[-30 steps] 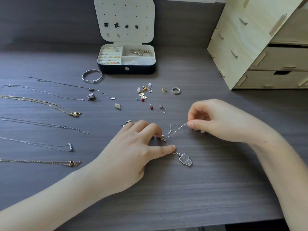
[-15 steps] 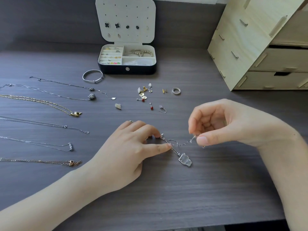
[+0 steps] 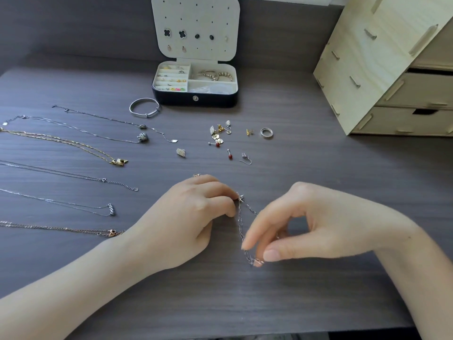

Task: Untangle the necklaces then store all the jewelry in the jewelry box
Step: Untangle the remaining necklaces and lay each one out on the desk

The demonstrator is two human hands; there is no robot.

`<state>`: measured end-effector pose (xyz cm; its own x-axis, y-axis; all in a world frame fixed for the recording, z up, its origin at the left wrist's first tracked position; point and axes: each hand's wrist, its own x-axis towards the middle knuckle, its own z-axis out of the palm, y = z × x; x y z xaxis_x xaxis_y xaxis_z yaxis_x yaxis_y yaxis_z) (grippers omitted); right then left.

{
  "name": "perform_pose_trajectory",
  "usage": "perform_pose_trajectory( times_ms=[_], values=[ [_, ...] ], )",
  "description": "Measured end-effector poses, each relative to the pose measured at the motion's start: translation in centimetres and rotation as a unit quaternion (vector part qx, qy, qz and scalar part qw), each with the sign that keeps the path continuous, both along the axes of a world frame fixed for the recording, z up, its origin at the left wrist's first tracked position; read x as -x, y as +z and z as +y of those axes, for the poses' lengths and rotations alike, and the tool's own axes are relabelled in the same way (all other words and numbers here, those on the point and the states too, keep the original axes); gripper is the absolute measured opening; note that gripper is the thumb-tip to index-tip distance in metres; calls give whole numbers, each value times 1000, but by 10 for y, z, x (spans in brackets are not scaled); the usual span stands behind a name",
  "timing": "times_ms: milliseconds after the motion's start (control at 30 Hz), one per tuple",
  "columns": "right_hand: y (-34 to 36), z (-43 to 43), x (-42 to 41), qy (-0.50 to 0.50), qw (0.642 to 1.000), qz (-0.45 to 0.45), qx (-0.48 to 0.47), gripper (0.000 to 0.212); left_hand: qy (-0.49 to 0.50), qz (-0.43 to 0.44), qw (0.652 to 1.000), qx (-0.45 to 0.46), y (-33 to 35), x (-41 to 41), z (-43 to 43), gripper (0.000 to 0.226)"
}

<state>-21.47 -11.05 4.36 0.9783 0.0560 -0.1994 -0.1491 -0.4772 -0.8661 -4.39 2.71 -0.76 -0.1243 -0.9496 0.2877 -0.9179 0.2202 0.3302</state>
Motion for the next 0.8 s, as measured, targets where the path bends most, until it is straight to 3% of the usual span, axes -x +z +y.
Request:
perform_pose_trajectory(
  times_ms=[167,333,600,800],
  values=[
    [-3,-2,-3,-80,995,-4,54,5,6,-9,1000,8,-2,-3,1,45],
    [-8,-3,-4,-127,945,29,301,32,-15,-48,999,-6,0,-4,0,67],
    [-9,-11,0,-118,937,31,326,15,-5,-101,995,-25,-1,-7,7,74],
    [-8,-17,-3,-114,950,24,289,25,9,-77,997,-3,0,-8,8,69]
  ],
)
